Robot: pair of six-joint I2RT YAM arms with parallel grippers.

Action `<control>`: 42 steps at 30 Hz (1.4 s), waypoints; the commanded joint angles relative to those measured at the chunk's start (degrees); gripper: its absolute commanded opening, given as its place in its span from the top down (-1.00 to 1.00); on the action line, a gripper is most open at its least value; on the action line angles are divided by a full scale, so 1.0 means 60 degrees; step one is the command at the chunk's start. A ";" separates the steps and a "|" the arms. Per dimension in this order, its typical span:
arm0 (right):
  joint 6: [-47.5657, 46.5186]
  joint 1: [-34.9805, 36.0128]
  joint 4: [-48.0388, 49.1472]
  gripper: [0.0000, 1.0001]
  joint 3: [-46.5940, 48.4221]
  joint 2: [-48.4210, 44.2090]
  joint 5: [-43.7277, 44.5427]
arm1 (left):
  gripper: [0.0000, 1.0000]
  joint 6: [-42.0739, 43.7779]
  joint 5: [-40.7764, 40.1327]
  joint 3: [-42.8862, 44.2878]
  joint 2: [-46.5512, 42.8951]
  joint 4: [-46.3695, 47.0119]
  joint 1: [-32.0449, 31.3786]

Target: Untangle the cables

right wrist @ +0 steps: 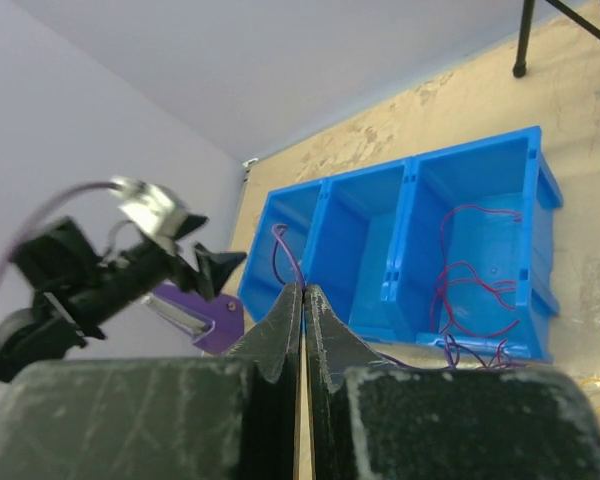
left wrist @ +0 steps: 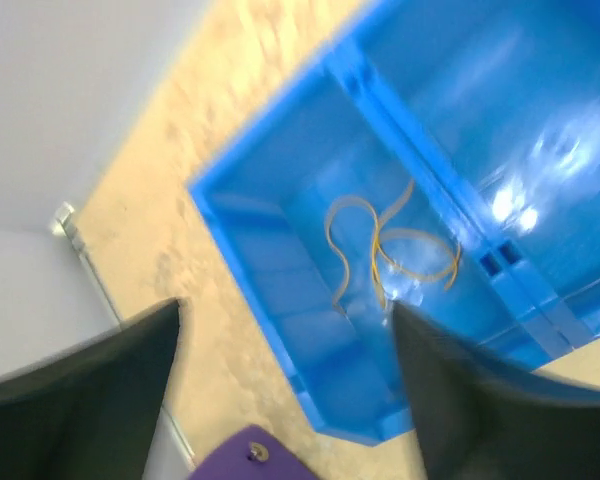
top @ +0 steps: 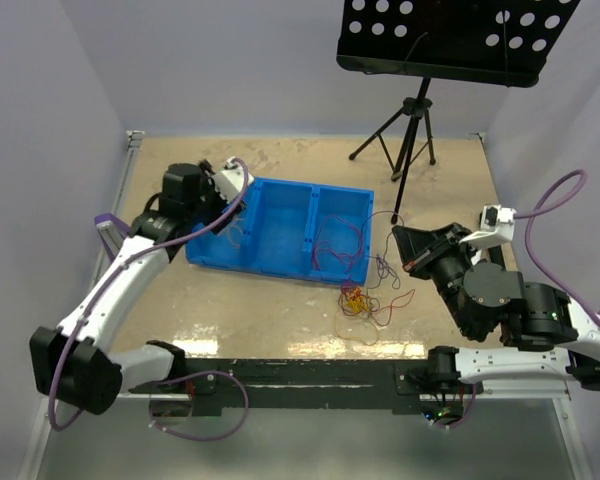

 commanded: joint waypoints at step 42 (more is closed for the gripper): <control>0.3451 0.0013 -0.1682 1.00 -0.1625 -0.0372 -0.2666 | -0.43 0.1532 0.7166 -0.1089 0.0446 -0.2681 -0.3418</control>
